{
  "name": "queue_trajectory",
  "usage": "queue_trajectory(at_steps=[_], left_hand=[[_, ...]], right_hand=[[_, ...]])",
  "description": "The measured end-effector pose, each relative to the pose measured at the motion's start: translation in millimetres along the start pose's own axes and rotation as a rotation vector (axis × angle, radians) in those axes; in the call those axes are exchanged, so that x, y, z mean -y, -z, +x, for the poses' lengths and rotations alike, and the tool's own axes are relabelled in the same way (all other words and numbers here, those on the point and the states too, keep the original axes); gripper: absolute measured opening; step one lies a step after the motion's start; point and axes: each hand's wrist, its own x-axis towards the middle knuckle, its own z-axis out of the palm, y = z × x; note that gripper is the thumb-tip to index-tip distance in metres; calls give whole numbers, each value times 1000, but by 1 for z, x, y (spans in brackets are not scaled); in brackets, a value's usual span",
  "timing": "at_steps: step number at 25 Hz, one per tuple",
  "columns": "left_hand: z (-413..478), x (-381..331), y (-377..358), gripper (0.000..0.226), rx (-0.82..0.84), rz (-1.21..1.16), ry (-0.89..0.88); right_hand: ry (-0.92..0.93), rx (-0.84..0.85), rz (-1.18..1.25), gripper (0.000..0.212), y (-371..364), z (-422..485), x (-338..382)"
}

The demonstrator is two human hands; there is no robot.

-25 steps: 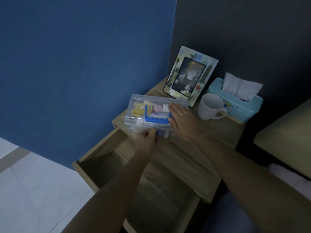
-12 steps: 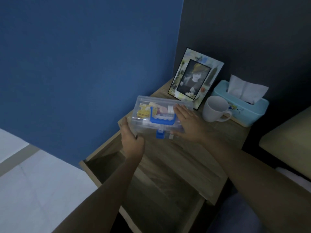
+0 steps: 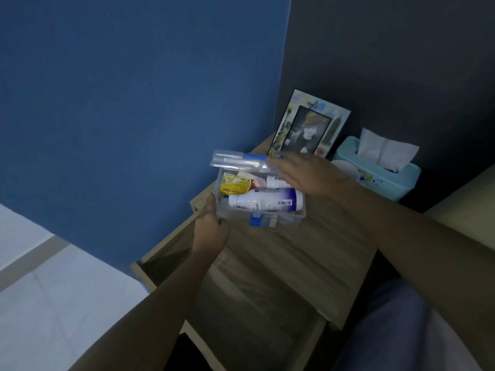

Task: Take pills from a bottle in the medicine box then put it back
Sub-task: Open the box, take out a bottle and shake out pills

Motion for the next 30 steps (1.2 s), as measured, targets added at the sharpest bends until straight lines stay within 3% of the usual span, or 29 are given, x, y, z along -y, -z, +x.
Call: queue_trajectory(at_steps=[3, 6, 9, 12, 17, 20, 22, 26, 30], left_hand=[[10, 5, -1, 66, 77, 388, -160], [26, 9, 1, 67, 135, 500, -275], [39, 14, 0, 73, 173, 510, -282], [42, 20, -2, 73, 174, 473, -292], [40, 22, -1, 70, 151, 411, -337], [38, 20, -1, 68, 131, 404, -364], [37, 20, -1, 68, 125, 404, -370], [36, 19, 0, 67, 146, 403, -378], [37, 20, 3, 66, 147, 400, -388]], right_hand=[[-60, -81, -74, 45, 14, 20, -18], [-108, -74, -162, 51, 17, 42, -32], [-189, -90, -81, 40, 10, 55, -44], [-234, -90, 2, 44, -2, 63, -56], [-216, 45, -136, 48, -14, 82, -73], [-247, -54, -5, 47, -14, 85, -73], [-170, -93, 50, 41, -13, 85, -62], [40, 152, 213, 35, -21, 81, -29], [67, 357, 182, 37, -37, 87, -7]])
